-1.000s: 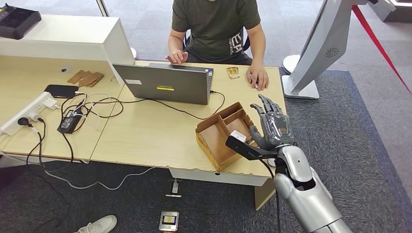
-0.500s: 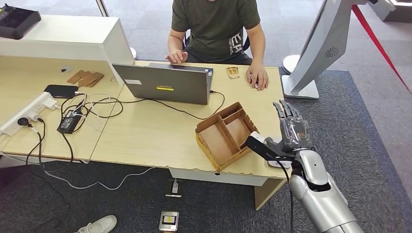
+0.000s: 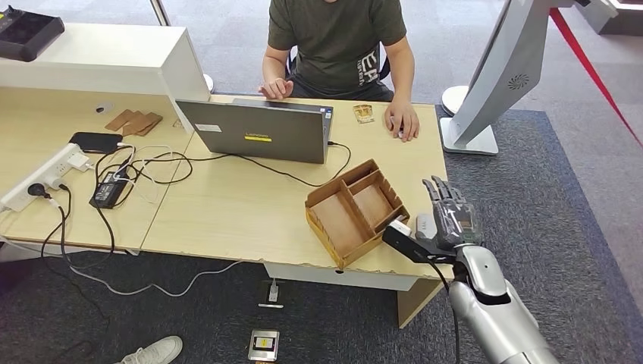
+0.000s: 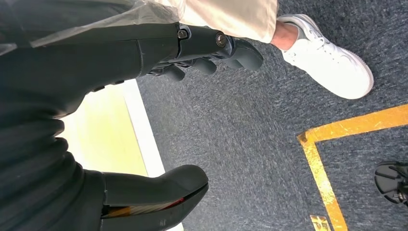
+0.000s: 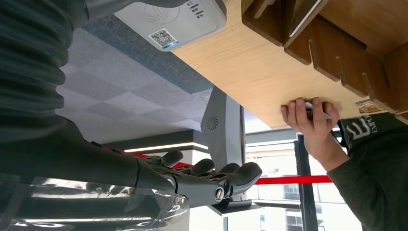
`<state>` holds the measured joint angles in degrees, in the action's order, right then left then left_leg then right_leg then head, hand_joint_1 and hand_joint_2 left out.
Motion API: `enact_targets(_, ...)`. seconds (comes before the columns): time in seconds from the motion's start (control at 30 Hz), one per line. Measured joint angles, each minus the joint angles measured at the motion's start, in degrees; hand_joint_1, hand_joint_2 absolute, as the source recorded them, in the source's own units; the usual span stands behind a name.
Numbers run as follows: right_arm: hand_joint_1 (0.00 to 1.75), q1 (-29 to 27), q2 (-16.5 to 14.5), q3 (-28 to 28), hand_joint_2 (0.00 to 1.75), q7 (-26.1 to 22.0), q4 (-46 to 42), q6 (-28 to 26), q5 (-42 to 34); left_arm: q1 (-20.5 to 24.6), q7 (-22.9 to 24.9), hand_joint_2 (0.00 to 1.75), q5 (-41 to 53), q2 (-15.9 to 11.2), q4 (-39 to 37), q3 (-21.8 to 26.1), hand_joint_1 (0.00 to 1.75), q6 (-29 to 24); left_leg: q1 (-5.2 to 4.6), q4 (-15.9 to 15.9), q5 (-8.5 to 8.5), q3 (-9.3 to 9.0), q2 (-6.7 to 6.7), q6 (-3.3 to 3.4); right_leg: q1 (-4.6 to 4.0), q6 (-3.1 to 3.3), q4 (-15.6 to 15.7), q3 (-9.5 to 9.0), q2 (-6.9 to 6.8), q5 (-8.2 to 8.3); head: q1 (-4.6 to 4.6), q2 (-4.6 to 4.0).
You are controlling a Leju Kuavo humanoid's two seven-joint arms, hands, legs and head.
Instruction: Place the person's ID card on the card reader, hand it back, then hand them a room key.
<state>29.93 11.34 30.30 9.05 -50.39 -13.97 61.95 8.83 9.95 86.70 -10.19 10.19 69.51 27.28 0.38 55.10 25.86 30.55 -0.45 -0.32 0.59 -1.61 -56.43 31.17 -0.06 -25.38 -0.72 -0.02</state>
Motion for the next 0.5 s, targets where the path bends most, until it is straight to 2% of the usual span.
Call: enact_targets(0.5,0.0,0.3,-1.9,1.3,1.75,0.0,1.5,-0.1,1.2,0.0,-0.1,1.75,0.1,0.0,0.0,0.1,0.0,0.0,0.0,0.0,0.0,0.0,0.0,0.0,0.0,0.0,0.0,0.0,0.0,0.0,0.0,0.0)
